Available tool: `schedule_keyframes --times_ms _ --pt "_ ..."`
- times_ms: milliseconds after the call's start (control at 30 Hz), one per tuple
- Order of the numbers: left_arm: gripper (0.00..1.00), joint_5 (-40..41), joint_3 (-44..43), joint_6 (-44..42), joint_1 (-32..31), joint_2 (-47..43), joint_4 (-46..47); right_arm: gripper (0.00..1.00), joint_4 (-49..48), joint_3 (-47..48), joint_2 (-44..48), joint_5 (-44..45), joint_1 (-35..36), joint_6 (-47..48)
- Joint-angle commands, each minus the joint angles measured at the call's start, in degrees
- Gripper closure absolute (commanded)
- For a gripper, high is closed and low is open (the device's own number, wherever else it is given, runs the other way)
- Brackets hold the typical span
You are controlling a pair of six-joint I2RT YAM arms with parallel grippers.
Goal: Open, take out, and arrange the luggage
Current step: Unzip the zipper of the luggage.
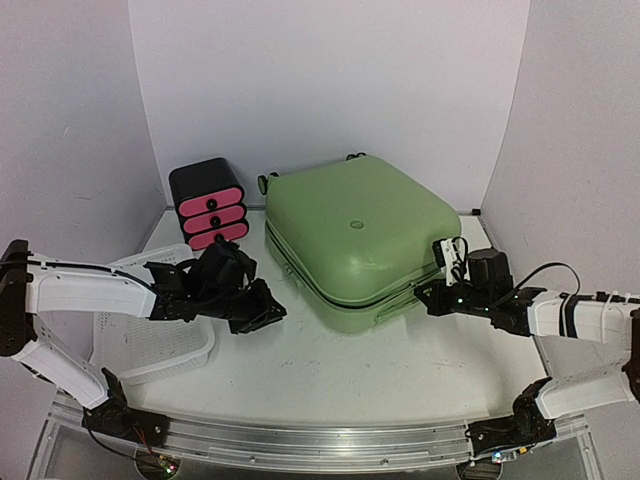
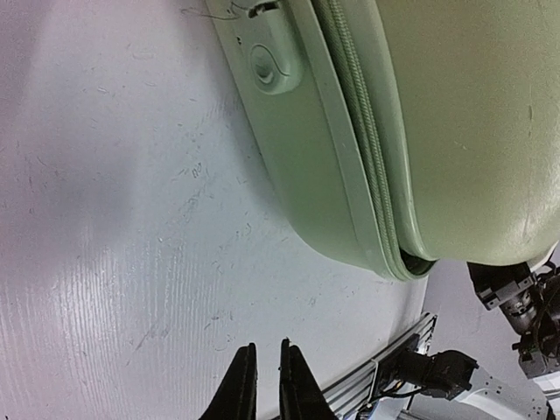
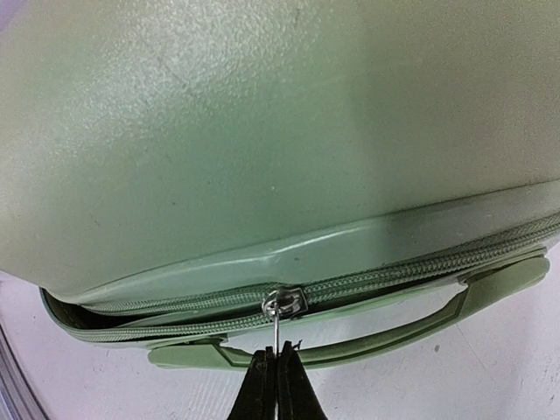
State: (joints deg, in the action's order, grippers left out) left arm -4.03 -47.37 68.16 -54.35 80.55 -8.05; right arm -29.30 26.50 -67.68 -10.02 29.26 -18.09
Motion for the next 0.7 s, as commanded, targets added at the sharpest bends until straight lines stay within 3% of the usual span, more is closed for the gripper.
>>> schedule_keyframes --times_ms 0,133,233,433,600,667 --pt "0.86 3.3 -3.2 -3.4 -3.1 -1.9 0.1 1.00 -4.2 1.7 3.1 -3.8 0.4 -0.3" --pt "0.81 8.1 -4.9 -8.2 -6.5 -2.1 0.1 1.00 -3.9 1.6 3.3 -3.5 0.4 0.0" --pt "0.73 9.0 -6.9 -16.3 -8.9 -1.6 0.1 1.00 -3.9 1.6 3.3 -3.5 0.4 -0.1" --pt "0.57 9.0 -11.7 -38.5 -15.0 0.9 0.5 1.00 -3.9 1.5 3.7 -3.2 0.4 0.0" --pt "0.29 4.3 -14.0 -59.6 -16.7 3.5 1.7 1.00 -4.0 1.9 3.8 -3.3 0.4 0.1" --pt "0.26 4.3 -14.7 -66.7 -16.7 4.4 2.1 1.00 -4.0 2.0 3.9 -3.3 0.4 0.0"
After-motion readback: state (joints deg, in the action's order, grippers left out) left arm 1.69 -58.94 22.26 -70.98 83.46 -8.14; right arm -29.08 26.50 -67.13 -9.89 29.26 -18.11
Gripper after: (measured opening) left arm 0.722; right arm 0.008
